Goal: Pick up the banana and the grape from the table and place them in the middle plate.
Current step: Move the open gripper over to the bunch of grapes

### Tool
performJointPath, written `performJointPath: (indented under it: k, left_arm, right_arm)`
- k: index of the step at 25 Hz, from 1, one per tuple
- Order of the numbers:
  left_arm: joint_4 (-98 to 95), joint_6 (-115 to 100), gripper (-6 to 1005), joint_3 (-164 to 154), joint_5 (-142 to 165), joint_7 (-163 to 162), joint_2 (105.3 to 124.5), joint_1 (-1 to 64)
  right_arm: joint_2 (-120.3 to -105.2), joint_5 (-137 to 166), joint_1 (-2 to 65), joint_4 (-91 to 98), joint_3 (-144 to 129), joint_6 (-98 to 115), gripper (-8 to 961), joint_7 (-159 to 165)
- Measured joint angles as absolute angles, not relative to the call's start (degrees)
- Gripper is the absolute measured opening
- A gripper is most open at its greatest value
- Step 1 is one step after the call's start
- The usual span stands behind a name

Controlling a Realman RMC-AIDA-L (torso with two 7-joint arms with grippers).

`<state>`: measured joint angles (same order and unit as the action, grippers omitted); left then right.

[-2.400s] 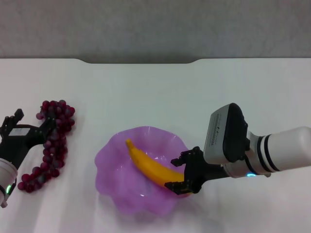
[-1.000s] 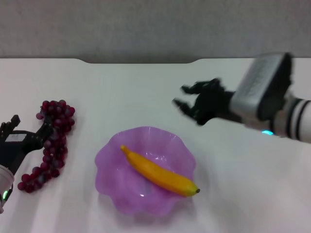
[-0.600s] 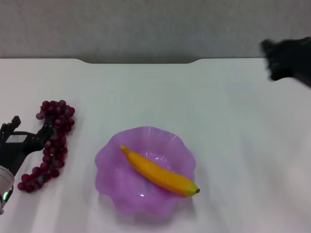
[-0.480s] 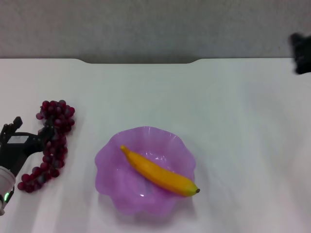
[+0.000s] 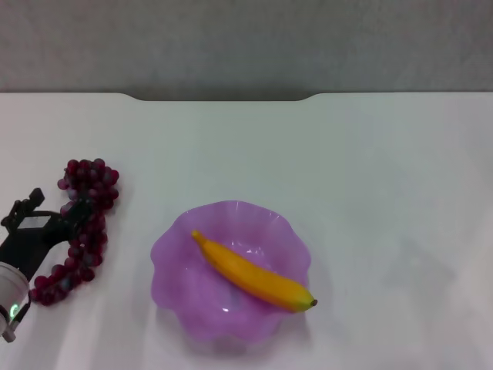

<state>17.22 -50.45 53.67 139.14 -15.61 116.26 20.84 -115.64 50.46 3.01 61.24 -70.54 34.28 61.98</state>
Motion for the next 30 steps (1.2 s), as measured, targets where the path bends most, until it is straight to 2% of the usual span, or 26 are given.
performJointPath:
  k: [5, 11, 14, 19, 24, 26, 28, 30]
  left_arm:
    - [17.02, -49.5, 875, 52.8, 139.26, -18.04, 115.9, 21.65]
    - [18.77, -49.21, 874, 52.75, 142.26, -19.29, 115.87, 21.88]
    - [20.19, -47.77, 874, 52.73, 144.42, -22.41, 115.46, 22.78]
    - [26.08, -41.23, 874, 53.81, 149.79, -27.75, 113.15, 24.5]
    - [36.48, -24.99, 874, 61.85, 151.17, -20.24, 111.96, 25.8]
    - [40.81, -15.41, 874, 68.99, 151.25, -12.16, 113.01, 26.17]
    - [42.77, -7.94, 874, 78.02, 151.23, -1.56, 115.43, 27.03]
    - [43.34, -1.95, 875, 84.56, 150.91, 7.56, 116.74, 28.08]
  right_arm:
    - [-115.48, 15.97, 5.28, 31.23, -64.96, 64.86, 24, 32.82]
    - [-115.33, 10.36, 8.89, 12.69, -62.1, 70.75, 24, 20.86]
    - [-115.37, 11.63, 10.4, 8.32, -59.29, 70.73, 24, 16.78]
    - [-115.31, 13.5, 11.84, 6.98, -59.72, 69.74, 24, 16.66]
    - [-115.28, 16.38, 13.58, 6.13, -60.64, 68.48, 24, 16.74]
    - [-115.3, 18.36, 14.28, 5.95, -60.67, 68.56, 24, 17.08]
    - [-115.33, 20.06, 14.67, 5.88, -60.67, 68.65, 24, 18.09]
    - [-115.33, 22.35, 15.18, 5.86, -60.66, 68.66, 24, 19.86]
